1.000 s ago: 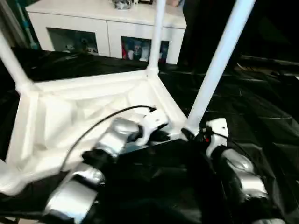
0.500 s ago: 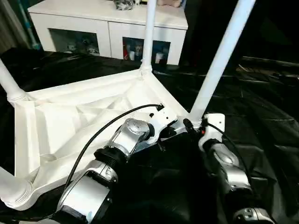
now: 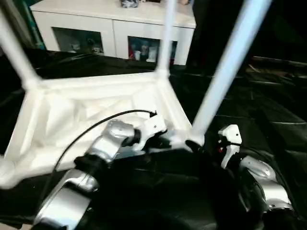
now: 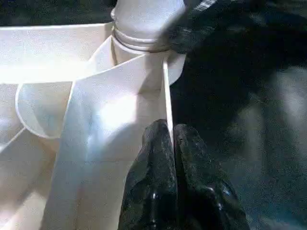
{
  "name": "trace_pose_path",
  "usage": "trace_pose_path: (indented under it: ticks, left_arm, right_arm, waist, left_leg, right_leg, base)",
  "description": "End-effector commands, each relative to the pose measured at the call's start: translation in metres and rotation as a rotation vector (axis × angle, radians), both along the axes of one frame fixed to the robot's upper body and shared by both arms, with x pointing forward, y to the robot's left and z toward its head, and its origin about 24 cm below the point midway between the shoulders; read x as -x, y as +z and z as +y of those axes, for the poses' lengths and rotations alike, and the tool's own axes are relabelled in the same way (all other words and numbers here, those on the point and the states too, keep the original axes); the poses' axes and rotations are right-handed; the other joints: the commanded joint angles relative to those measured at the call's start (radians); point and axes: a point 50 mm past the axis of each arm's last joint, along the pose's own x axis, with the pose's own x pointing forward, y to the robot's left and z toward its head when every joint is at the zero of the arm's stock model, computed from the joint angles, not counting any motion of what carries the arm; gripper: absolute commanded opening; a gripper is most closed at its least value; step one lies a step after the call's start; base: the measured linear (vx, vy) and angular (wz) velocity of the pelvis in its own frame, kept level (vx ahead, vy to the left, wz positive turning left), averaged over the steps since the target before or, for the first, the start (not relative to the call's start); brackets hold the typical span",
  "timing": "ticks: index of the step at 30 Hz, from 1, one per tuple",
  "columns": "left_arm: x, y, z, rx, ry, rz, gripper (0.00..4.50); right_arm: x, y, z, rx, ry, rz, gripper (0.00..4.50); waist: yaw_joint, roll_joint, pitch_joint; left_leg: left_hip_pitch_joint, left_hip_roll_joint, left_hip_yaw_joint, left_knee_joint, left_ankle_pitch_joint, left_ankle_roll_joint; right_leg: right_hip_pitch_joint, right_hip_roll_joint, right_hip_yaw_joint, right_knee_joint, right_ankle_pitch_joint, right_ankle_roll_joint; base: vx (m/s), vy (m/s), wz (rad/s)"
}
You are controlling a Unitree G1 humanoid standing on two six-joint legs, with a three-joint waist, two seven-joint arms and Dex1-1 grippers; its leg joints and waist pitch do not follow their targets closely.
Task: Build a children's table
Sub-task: Rotate leg to tighten
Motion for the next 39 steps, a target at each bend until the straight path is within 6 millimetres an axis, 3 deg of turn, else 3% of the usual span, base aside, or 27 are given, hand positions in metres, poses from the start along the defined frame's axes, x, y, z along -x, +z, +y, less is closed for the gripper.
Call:
trace_pose_path:
  ticks: [1,14,28,33,39]
  left_arm:
    - [0.012,-0.008,-0.004,0.017,-0.078,0.061,0.00]
    - [0.015,-0.007,0.003,0.017,-0.083,0.068,0.00]
    - [0.019,-0.010,0.007,0.016,-0.090,0.105,0.00]
    - [0.015,-0.012,0.001,0.035,-0.037,0.096,0.00]
    - [-0.007,-0.018,-0.023,0.011,0.236,0.018,0.00]
  right_arm:
    - [0.003,0.003,0.000,0.018,0.049,-0.009,3.88]
    - [0.008,0.000,0.004,0.056,0.124,0.015,3.88]
    - [0.010,-0.001,0.001,0.013,0.107,0.027,2.80]
    - [0.005,-0.004,0.002,-0.043,-0.018,0.009,2.64]
    - [-0.010,-0.026,0.008,0.005,-0.343,0.071,2.63]
  waist:
    - [0.001,-0.004,-0.041]
    - [0.003,-0.007,-0.040]
    - [0.002,-0.009,-0.041]
    - [0.001,-0.008,-0.040]
    - [-0.011,-0.010,-0.035]
  left_leg:
    - [0.013,0.051,-0.019,-0.065,-0.216,0.080]
    - [0.012,0.048,-0.017,-0.064,-0.212,0.066]
    - [0.011,0.047,-0.016,-0.061,-0.190,0.077]
    - [0.011,0.046,-0.016,-0.061,-0.198,0.070]
    - [0.018,0.043,-0.020,-0.068,-0.275,0.018]
  right_leg:
    - [0.040,-0.057,0.040,-0.068,-0.163,-0.230]
    - [0.042,-0.058,0.040,-0.067,-0.157,-0.219]
    - [0.044,-0.057,0.040,-0.063,-0.136,-0.226]
    - [0.042,-0.058,0.041,-0.065,-0.149,-0.225]
    - [0.032,-0.059,0.043,-0.083,-0.303,-0.183]
  base:
    - [0.000,0.000,0.00]
    - [0.000,0.000,0.00]
    - [0.000,0.000,0.00]
    - [0.000,0.000,0.00]
    - [0.000,0.000,0.00]
